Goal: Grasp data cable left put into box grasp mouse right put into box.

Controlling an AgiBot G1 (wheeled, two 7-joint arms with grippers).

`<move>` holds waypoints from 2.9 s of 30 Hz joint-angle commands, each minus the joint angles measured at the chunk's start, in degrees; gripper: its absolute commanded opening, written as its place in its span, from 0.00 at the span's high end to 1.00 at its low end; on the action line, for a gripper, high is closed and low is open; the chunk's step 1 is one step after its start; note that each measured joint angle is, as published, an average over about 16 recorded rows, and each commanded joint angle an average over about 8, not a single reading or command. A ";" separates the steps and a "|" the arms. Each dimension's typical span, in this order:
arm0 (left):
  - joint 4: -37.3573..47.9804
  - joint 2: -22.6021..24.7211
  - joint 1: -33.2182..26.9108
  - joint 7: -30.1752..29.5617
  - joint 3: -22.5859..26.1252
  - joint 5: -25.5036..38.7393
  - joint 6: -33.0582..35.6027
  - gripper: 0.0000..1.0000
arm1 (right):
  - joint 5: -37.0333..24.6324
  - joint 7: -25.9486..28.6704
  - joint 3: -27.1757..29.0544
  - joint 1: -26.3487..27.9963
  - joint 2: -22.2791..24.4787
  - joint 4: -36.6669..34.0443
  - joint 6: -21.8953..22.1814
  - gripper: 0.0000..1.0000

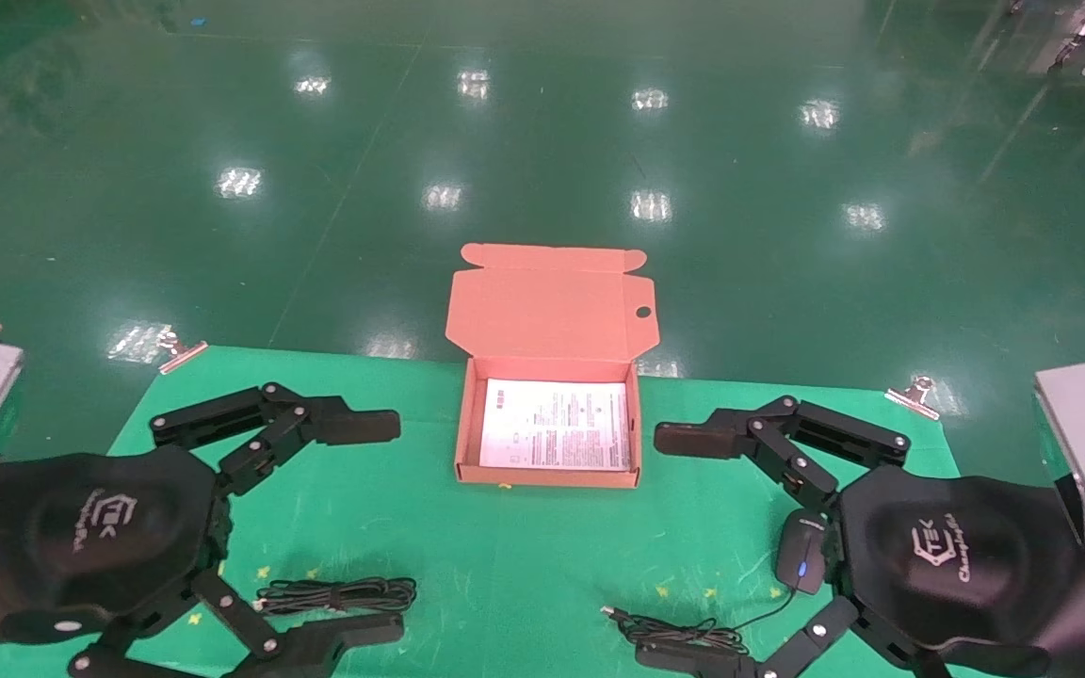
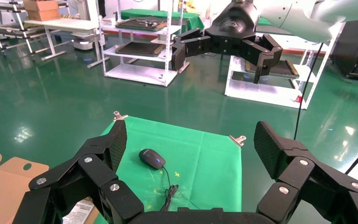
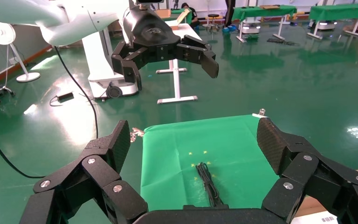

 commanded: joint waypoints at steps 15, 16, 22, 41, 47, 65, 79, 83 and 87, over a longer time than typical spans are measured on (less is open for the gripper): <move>0.00 0.00 0.00 0.00 0.00 0.00 0.00 0.00 | 0.00 0.00 0.00 0.00 0.00 0.00 0.00 0.00; 0.00 0.00 0.00 0.00 0.00 0.00 0.00 0.00 | 0.00 0.00 0.00 0.00 0.00 0.00 0.00 0.00; -0.03 -0.03 0.02 -0.01 0.01 0.02 0.05 0.00 | -0.14 0.00 -0.09 0.09 -0.03 -0.05 0.11 0.00; 0.08 1.80 -8.49 -3.88 8.90 16.21 3.43 0.00 | -16.15 -8.17 -4.45 6.71 -0.23 2.93 -1.33 0.00; 0.79 3.45 -12.14 -3.83 13.03 22.92 4.29 0.00 | -23.94 -13.48 -7.75 10.77 -1.72 3.34 -2.65 0.00; 1.13 12.11 -23.78 -3.05 30.00 49.32 3.46 0.00 | -51.22 -28.03 -20.12 16.91 -7.37 3.97 1.12 0.00; 3.17 18.67 -22.57 -6.57 36.39 66.28 -3.92 0.00 | -64.90 -24.41 -24.84 13.10 -11.53 3.01 7.87 0.00; 6.15 20.31 -22.10 -7.92 37.03 68.92 -6.10 0.00 | -66.58 -22.09 -25.03 11.80 -12.24 2.18 9.80 0.00; 11.00 21.75 -21.75 -8.86 36.93 69.93 -8.34 0.00 | -67.09 -19.35 -24.81 10.78 -13.11 0.22 11.34 0.00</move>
